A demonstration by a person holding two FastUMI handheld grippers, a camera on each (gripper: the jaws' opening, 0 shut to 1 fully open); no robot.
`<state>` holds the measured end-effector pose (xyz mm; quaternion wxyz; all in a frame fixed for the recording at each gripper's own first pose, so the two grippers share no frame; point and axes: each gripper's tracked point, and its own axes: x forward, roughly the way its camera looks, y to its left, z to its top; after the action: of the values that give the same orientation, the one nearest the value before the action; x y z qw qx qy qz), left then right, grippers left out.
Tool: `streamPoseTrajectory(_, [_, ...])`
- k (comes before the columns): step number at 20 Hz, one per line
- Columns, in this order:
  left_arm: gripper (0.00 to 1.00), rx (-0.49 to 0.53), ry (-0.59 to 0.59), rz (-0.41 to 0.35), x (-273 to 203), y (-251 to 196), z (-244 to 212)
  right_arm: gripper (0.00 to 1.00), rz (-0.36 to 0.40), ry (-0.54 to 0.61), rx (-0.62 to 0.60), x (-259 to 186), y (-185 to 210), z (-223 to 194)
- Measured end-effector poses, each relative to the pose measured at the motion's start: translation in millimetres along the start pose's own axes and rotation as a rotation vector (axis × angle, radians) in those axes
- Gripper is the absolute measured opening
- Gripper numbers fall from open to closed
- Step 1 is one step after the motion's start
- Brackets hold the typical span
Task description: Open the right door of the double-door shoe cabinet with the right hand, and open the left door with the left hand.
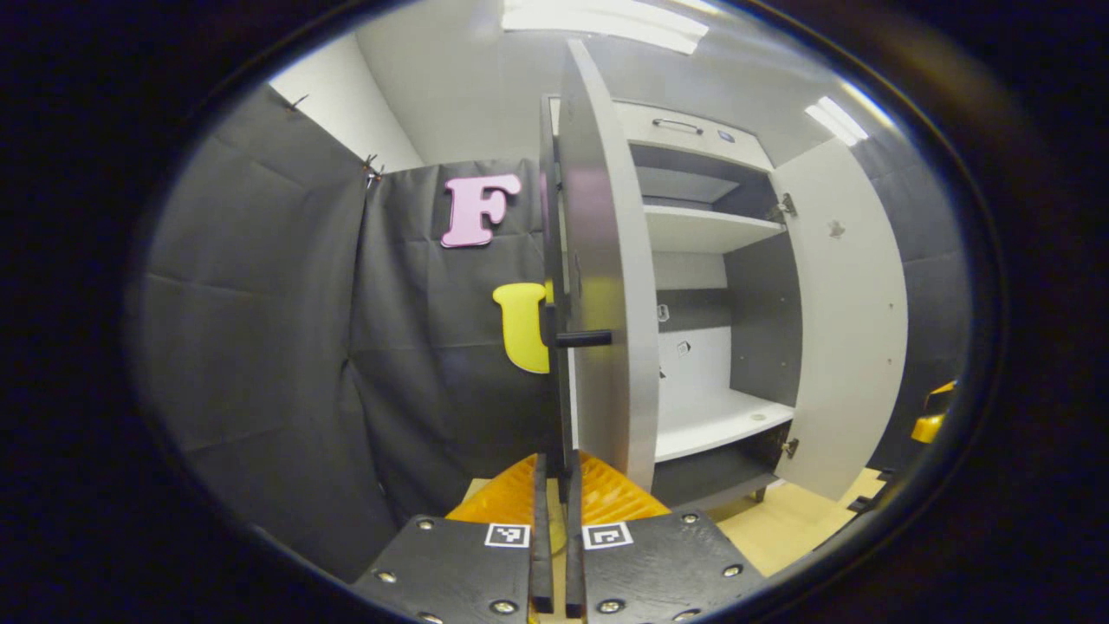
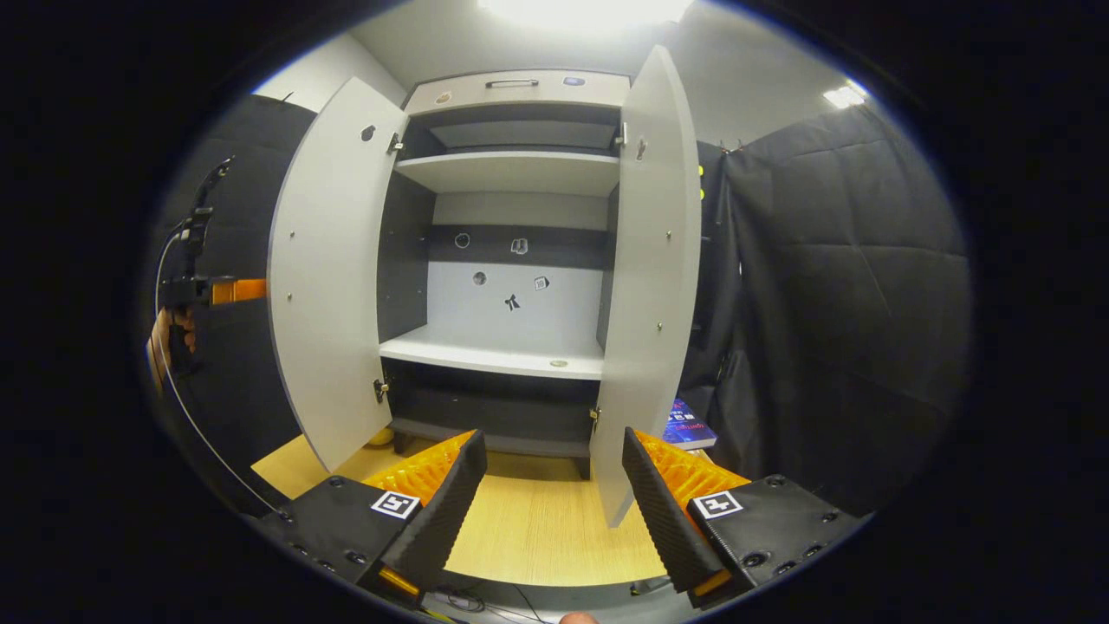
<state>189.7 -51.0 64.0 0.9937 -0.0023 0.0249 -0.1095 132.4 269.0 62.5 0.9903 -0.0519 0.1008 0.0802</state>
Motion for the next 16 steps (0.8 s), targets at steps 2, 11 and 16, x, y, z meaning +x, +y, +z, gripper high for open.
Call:
streamPoseTrajectory(2, [0.09,-0.014,-0.02,0.007,-22,-1,2,0.99,-0.015,-0.034,0.02,-10,-4,7])
streamPoseTrajectory(11, [0.09,-0.071,-0.051,0.091,-143,-18,-5,0.98,-0.019,-0.108,0.062,-39,-24,20])
streamPoseTrajectory(16, [0.06,-0.02,-0.021,0.147,-190,-56,-25,0.96,0.0,-0.144,0.053,-47,-54,28])
